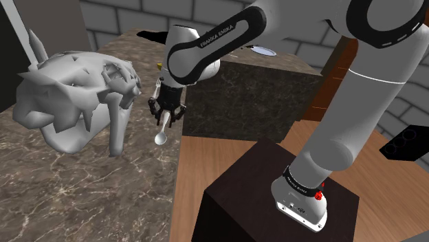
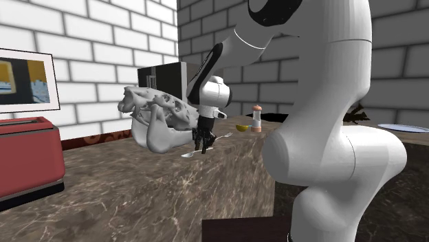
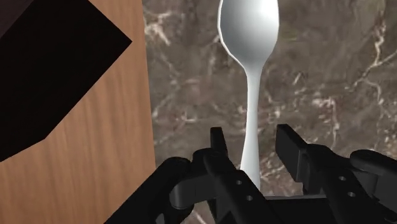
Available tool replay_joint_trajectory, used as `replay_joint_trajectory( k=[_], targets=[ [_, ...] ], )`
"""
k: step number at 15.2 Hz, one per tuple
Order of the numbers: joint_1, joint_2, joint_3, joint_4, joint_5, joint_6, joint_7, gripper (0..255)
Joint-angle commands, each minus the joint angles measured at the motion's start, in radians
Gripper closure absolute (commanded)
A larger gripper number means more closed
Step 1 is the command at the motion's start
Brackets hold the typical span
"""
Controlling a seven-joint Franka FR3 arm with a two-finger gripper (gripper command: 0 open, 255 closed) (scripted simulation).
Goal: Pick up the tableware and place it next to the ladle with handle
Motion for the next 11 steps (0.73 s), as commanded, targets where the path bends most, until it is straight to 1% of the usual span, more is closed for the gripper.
replay_joint_trajectory(
  k=[1,8,11],
  targets=[
    [0.001,0.003,0.001,0.000,0.001,0.005,0.000,255],
    [0.001,0.004,0.001,0.000,0.001,0.005,0.000,255],
    [-0.001,-0.023,0.002,0.013,0.006,-0.034,0.001,255]
  ],
)
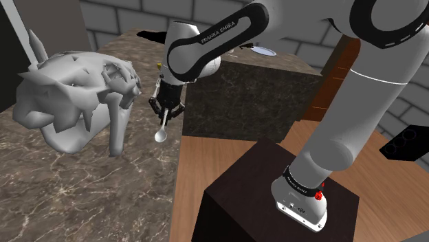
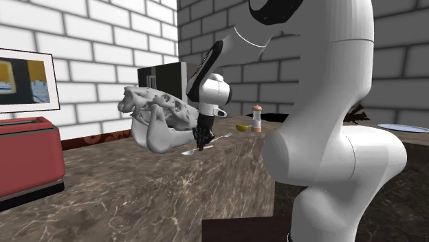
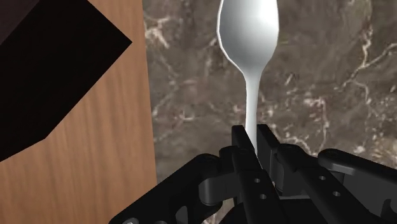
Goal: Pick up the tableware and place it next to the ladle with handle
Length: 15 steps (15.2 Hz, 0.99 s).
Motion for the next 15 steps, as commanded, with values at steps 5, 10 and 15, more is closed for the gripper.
replay_joint_trajectory(
  k=[5,10,15],
  targets=[
    [-0.004,-0.048,-0.001,0.032,0.008,-0.078,0.005,255],
    [-0.007,-0.083,-0.003,0.064,0.013,-0.143,0.010,255],
    [-0.010,-0.113,-0.005,0.101,0.015,-0.209,0.016,255]
  ],
)
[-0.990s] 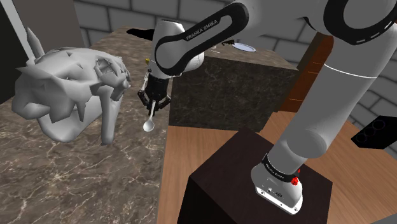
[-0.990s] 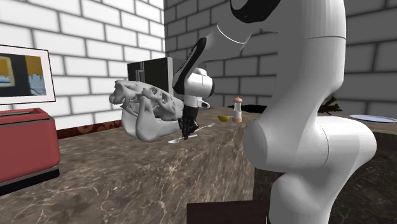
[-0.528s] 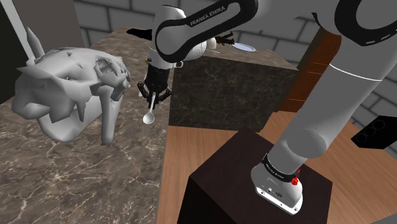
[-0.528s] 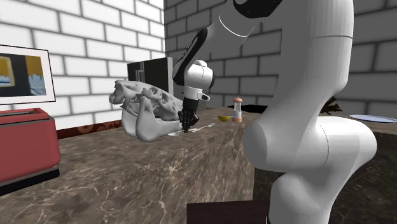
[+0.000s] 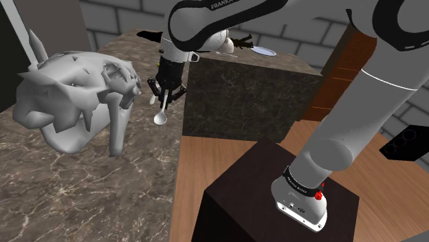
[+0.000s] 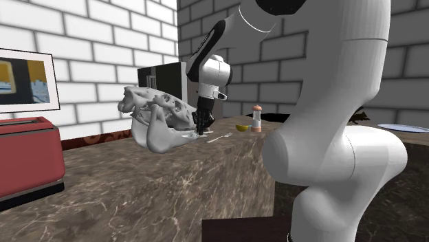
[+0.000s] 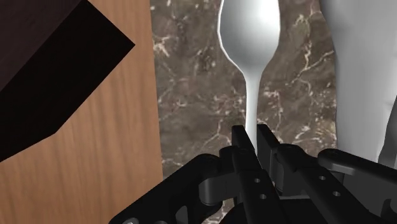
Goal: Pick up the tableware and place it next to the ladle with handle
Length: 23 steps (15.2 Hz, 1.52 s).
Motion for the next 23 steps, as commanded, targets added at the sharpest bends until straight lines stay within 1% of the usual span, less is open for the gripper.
replay_joint_trajectory(
  k=[1,6,11,17,23],
  targets=[
    [-0.001,-0.009,-0.001,0.023,-0.001,-0.032,0.005,255],
    [-0.004,-0.032,-0.004,0.063,0.000,-0.094,0.012,255],
    [-0.050,0.074,-0.050,0.188,-0.038,-0.134,-0.058,255],
    [-0.097,0.222,-0.097,0.382,-0.080,-0.201,-0.129,255],
    [-0.132,0.401,-0.134,0.640,-0.118,-0.297,-0.189,255]
  ],
)
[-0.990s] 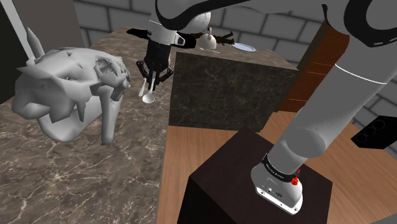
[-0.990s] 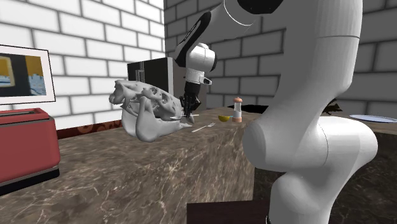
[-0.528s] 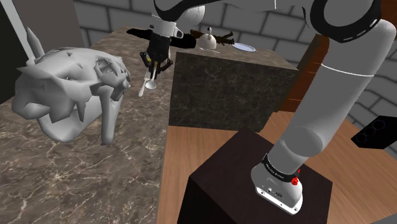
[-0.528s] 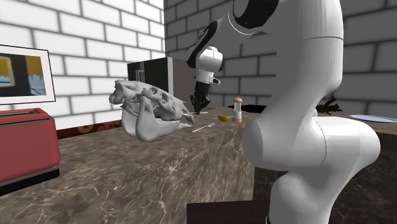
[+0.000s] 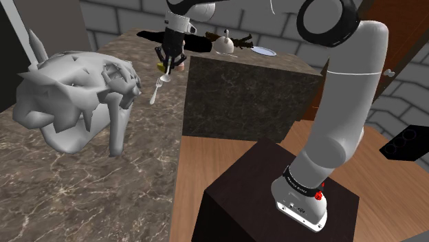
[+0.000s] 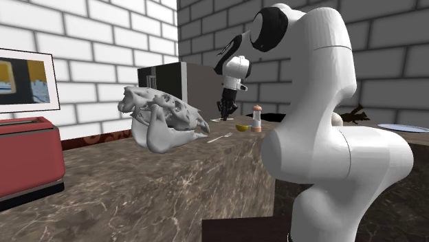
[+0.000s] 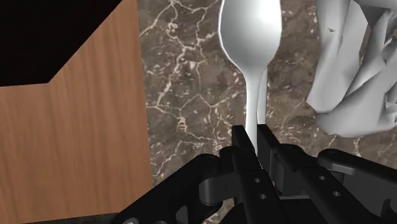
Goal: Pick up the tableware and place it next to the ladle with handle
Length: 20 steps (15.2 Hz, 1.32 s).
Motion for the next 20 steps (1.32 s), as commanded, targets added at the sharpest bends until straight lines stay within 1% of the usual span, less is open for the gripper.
replay_joint_trajectory(
  k=[1,4,7,8,9,14,20],
  targets=[
    [-0.011,0.071,-0.012,0.103,-0.013,-0.038,-0.021,255],
    [-0.022,0.185,-0.028,0.283,-0.032,-0.110,-0.045,255],
    [-0.025,0.332,-0.042,0.524,-0.051,-0.211,-0.066,255],
    [-0.023,0.397,-0.046,0.635,-0.058,-0.258,-0.072,255],
    [-0.014,0.514,-0.053,0.840,-0.070,-0.348,-0.077,255],
    [-0.026,0.469,-0.053,0.693,-0.064,-0.248,-0.090,255],
    [-0.034,0.453,-0.053,0.584,-0.060,-0.156,-0.102,255]
  ],
)
